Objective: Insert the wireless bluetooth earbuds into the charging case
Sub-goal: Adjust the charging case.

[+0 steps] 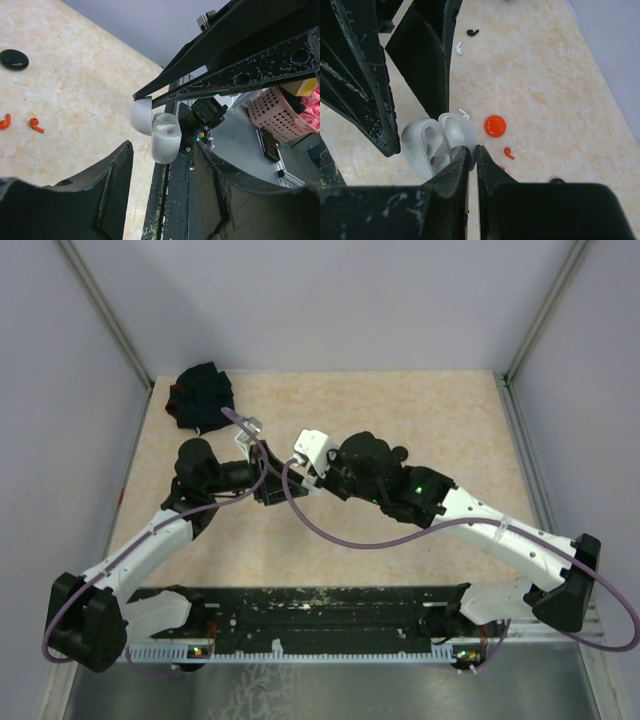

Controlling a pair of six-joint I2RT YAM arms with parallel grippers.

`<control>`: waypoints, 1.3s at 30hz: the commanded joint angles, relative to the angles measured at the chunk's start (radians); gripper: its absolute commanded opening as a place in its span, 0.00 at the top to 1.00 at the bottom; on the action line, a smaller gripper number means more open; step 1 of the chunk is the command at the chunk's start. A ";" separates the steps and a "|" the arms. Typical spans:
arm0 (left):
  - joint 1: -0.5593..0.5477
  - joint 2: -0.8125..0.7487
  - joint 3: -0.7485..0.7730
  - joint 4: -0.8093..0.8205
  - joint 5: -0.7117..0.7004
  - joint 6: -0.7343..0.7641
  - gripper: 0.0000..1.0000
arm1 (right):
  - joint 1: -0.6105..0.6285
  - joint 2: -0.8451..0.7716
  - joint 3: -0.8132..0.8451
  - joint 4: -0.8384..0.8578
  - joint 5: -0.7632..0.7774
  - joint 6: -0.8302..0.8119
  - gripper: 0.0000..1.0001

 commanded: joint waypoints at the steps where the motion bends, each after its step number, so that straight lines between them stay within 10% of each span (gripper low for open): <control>1: -0.016 -0.005 0.031 -0.049 -0.011 0.068 0.44 | 0.020 0.011 0.060 0.046 0.008 -0.012 1.00; 12: -0.023 -0.011 0.050 -0.134 -0.012 0.178 0.75 | 0.024 0.007 0.060 0.050 -0.017 -0.006 1.00; 18: -0.022 -0.039 0.063 -0.239 -0.029 0.318 1.00 | 0.022 -0.043 0.052 0.060 -0.064 0.008 0.78; 39: -0.024 -0.221 -0.195 0.184 -0.001 0.419 1.00 | -0.209 -0.209 -0.180 0.407 -0.673 0.342 0.41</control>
